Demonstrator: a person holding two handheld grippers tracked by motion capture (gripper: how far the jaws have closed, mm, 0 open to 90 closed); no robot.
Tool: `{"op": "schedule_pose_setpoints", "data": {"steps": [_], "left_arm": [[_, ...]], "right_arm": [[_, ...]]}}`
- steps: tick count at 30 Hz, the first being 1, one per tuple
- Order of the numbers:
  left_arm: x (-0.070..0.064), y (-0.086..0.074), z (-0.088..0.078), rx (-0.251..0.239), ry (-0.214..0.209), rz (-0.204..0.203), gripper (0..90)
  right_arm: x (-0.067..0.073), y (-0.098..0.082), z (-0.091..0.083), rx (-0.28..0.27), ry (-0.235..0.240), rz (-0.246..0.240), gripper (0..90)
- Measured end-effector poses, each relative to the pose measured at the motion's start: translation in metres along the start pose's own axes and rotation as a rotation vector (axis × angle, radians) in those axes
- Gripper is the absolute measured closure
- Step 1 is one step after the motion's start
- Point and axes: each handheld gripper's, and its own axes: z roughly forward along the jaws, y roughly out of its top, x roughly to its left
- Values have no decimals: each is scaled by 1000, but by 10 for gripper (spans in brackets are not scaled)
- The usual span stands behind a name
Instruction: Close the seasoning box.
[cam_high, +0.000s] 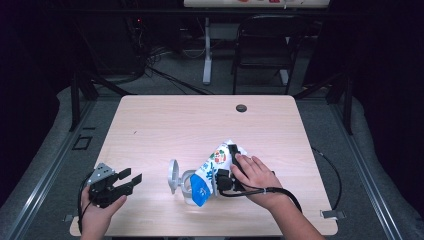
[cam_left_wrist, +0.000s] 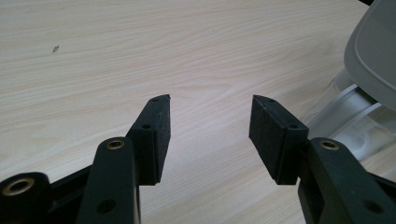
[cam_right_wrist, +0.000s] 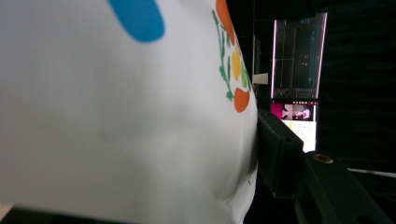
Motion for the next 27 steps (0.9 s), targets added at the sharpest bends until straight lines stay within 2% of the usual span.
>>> {"op": "schedule_pose_setpoints", "data": {"steps": [27], "left_arm": [[0,0,1,-5,1,3,490]], "right_arm": [[0,0,0,-6,-2,4,542]]}}
